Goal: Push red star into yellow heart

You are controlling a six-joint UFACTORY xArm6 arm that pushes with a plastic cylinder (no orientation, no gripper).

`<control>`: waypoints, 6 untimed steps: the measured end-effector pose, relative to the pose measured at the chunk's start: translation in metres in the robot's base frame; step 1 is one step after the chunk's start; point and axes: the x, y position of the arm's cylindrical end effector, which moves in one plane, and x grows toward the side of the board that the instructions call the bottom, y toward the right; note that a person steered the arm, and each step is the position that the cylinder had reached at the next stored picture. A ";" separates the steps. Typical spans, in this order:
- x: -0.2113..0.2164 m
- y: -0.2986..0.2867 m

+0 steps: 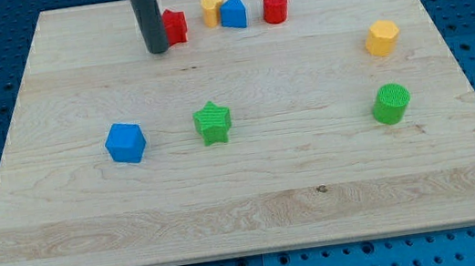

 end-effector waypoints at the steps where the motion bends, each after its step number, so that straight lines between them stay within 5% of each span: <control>1: -0.014 -0.001; 4: 0.035 0.019; 6: -0.011 0.031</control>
